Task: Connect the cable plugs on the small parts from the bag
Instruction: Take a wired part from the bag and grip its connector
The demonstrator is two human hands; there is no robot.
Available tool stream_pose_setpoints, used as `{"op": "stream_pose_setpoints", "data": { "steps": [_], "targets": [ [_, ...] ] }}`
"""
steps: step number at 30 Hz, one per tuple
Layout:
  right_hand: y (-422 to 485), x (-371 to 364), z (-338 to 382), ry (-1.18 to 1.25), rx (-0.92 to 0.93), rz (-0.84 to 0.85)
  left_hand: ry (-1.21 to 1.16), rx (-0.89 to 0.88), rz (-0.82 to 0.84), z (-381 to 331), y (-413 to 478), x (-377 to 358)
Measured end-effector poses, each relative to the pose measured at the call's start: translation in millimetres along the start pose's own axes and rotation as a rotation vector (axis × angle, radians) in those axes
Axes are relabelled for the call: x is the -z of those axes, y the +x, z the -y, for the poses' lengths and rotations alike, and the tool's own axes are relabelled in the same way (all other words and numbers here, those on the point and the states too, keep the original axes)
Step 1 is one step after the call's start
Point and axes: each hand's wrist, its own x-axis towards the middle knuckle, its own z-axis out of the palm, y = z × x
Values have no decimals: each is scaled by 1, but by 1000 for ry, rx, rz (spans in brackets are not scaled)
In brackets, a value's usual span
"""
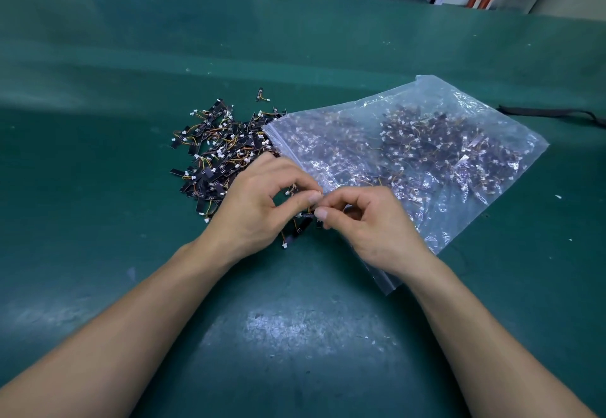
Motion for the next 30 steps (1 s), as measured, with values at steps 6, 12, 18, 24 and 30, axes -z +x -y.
{"op": "stream_pose_setpoints", "data": {
  "steps": [6, 12, 18, 24, 30],
  "targets": [
    [3, 3, 2, 44, -39, -166, -99, 197, -67, 3, 0, 7],
    [2, 3, 4, 46, -9, -182, -101, 178, 24, 2, -3, 1],
    [1, 1, 3, 62, 1, -172, -77, 123, -20, 1, -1, 1],
    [0, 2, 2, 24, 53, -134, -78, 115, -3, 3, -1, 1],
    [0, 3, 5, -3, 49, -122, -94, 77, 0, 1, -1, 1]
  ]
}}
